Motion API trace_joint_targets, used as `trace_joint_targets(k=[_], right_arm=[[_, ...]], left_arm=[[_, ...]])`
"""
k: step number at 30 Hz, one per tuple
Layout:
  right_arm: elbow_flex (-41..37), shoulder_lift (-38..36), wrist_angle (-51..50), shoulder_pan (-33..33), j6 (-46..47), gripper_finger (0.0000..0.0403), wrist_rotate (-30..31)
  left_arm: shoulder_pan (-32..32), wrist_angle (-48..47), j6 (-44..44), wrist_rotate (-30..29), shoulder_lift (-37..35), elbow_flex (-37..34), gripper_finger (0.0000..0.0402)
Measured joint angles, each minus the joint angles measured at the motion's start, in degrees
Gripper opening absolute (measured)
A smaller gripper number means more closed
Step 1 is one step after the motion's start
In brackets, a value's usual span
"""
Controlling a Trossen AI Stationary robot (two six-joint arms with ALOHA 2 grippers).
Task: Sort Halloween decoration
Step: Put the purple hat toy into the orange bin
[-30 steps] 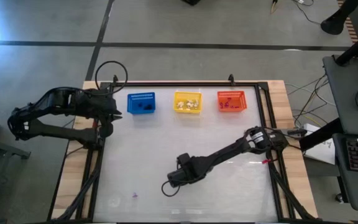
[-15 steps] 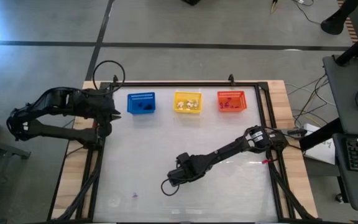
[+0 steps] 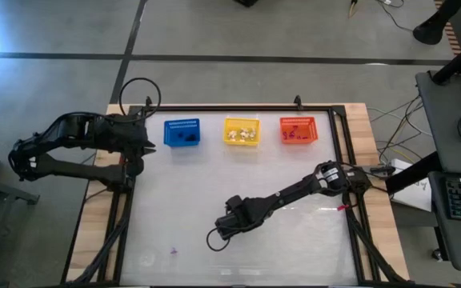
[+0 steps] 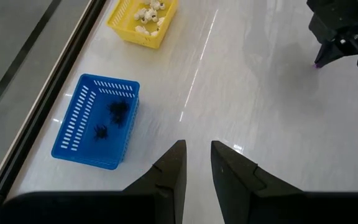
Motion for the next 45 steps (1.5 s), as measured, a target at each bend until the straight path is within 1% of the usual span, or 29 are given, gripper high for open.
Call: trace_joint_targets(k=[6, 11, 14, 18, 23, 30, 36, 45], right_arm=[[0.44, 0.00, -1.07, 0.00, -1.49, 0.0009, -1.06], [2.88, -0.79, -5.26, 0.02, -2.76, 0.0009, -0.80], [5.29, -1.45, -11.45, -0.05, -3.88, 0.0009, 1.57], [7.69, -1.76, -21.84, -1.17, -5.10, 0.0009, 2.43], [8.00, -3.58, -28.72, -3.49, -9.06, 0.0009, 2.55], [4.69, -7.00, -30.55, -8.48, -15.54, 0.0009, 4.99], [0.16, -11.21, -30.40, -14.54, -22.77, 0.0009, 6.53], [-10.07, -21.91, -27.87, -24.87, -29.46, 0.0009, 10.55]], left_arm=[[0.00, 0.01, -0.01, 0.00, 0.00, 0.00, 0.0057], [0.02, 0.01, 0.01, 0.00, 0.00, 0.00, 0.0057], [0.00, 0.01, 0.01, 0.00, 0.00, 0.00, 0.0057], [0.02, -0.01, 0.01, 0.00, 0.00, 0.00, 0.0057], [0.01, -0.01, 0.01, 0.00, 0.00, 0.00, 0.0057], [0.02, -0.29, 0.01, 0.00, -0.04, 0.00, 0.0057], [0.02, -0.36, 0.01, 0.00, 0.00, 0.00, 0.0057], [0.02, -0.58, 0.01, -0.07, -0.02, 0.00, 0.0057]])
